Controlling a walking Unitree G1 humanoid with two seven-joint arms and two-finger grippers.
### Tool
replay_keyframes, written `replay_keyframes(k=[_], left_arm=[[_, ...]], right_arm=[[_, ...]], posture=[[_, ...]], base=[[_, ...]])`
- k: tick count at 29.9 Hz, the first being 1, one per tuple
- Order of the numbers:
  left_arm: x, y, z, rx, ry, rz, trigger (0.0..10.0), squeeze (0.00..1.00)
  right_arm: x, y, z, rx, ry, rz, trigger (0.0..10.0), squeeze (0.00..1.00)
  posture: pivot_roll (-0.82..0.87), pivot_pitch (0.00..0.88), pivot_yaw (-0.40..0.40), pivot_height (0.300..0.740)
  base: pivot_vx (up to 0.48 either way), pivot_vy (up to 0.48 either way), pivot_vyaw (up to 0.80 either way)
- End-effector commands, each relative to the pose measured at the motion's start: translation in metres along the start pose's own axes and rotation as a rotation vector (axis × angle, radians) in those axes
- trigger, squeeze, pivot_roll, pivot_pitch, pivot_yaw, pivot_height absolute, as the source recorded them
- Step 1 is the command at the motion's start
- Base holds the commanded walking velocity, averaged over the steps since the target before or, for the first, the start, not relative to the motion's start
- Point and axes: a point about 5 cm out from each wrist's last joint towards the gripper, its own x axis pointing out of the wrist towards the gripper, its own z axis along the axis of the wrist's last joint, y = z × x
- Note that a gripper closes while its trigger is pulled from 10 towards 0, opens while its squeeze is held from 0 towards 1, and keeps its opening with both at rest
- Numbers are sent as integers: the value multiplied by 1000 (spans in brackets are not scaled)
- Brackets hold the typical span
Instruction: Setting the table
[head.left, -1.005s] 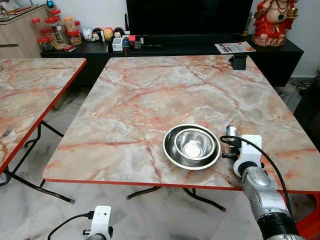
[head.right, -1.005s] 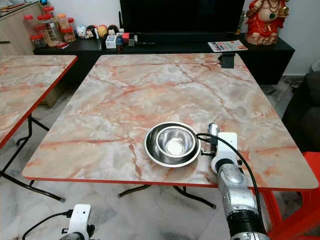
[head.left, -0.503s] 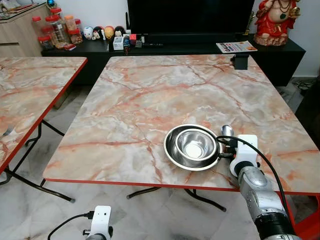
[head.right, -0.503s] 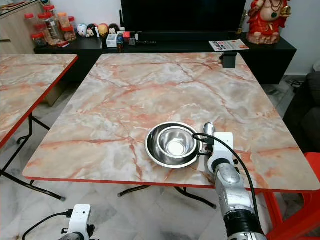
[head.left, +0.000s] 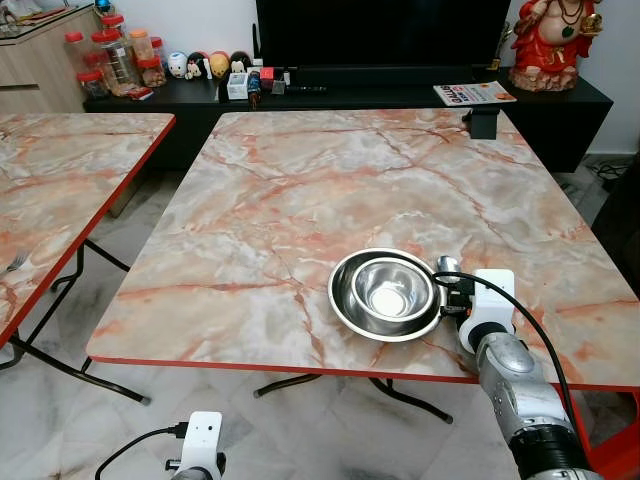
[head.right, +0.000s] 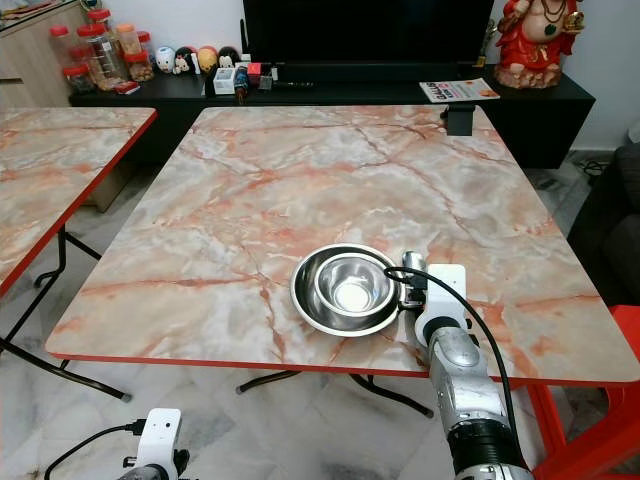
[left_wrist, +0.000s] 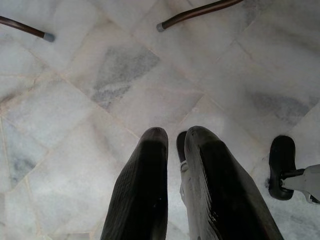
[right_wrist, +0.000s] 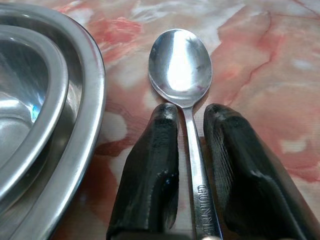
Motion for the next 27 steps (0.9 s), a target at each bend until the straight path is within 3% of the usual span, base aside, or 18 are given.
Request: replay_keyframes(k=[1, 8, 11, 21, 27], left_arm=[[0, 4, -2, 9, 15, 5, 10000, 0], [0, 4, -2, 9, 14, 6, 10000, 0], [0, 5, -1, 8, 14, 8, 10000, 0], [0, 4, 0, 6, 13, 4, 10000, 0], [0, 3, 0, 5, 10, -1, 10000, 0]], right_arm=[[1, 3, 3, -2, -5, 3, 10000, 0], [1, 1, 6, -7, -24, -15, 10000, 0], [-1, -1, 19, -26, -118, -44, 10000, 0], [-11, -4, 39, -5, -268, -76, 10000, 0], [-22, -27, 53, -43, -412, -269, 10000, 0]], posture=[[-109, 0, 33, 740], [-106, 0, 34, 740], [-106, 0, 36, 740], [-113, 0, 37, 740], [-118, 0, 36, 740]], base=[[0, 0, 0], [0, 0, 0], [0, 0, 0], [0, 0, 0], [0, 0, 0]])
